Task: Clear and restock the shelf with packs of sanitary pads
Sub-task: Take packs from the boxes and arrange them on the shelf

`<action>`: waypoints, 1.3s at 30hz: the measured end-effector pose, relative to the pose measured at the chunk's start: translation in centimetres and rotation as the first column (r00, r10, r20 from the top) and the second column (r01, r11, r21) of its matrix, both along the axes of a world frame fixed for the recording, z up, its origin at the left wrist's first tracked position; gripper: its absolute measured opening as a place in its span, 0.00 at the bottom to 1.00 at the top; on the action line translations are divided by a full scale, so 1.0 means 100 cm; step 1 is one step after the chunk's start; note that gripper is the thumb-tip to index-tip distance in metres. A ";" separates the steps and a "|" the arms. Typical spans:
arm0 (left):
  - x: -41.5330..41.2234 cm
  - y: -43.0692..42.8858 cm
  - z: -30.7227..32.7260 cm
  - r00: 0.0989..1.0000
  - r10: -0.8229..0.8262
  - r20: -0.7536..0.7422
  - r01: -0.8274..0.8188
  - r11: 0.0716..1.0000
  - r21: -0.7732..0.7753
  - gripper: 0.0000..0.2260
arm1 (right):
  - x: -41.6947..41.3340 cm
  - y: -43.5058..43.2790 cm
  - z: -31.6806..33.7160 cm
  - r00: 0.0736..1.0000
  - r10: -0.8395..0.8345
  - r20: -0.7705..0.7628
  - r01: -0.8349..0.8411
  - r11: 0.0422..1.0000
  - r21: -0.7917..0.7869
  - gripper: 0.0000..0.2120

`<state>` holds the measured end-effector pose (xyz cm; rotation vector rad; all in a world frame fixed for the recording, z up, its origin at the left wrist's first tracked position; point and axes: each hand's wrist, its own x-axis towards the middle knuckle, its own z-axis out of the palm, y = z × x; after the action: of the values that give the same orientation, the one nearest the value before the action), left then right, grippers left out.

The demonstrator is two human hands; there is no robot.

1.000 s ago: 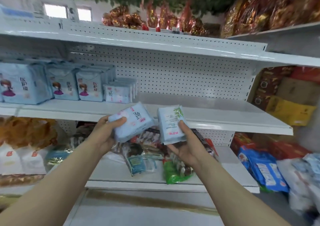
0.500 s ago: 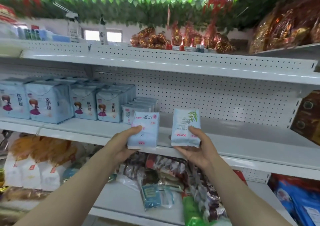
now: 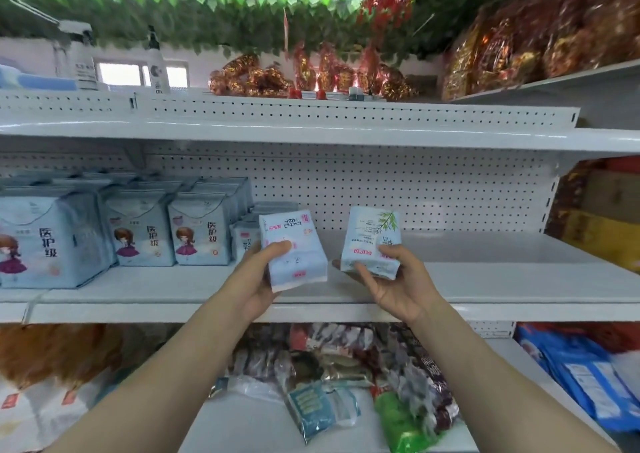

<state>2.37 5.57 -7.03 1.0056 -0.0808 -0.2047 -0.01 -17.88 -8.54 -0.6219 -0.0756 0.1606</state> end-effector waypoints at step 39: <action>0.036 -0.003 -0.007 0.996 0.080 0.033 -0.082 0.994 0.072 0.19 | 0.007 -0.003 0.016 0.974 -0.222 -0.042 0.153 0.786 -0.599 0.35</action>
<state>6.00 5.27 -7.68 1.0829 -0.0604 -0.1187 0.68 -18.16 -6.99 -1.2462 0.1545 0.0183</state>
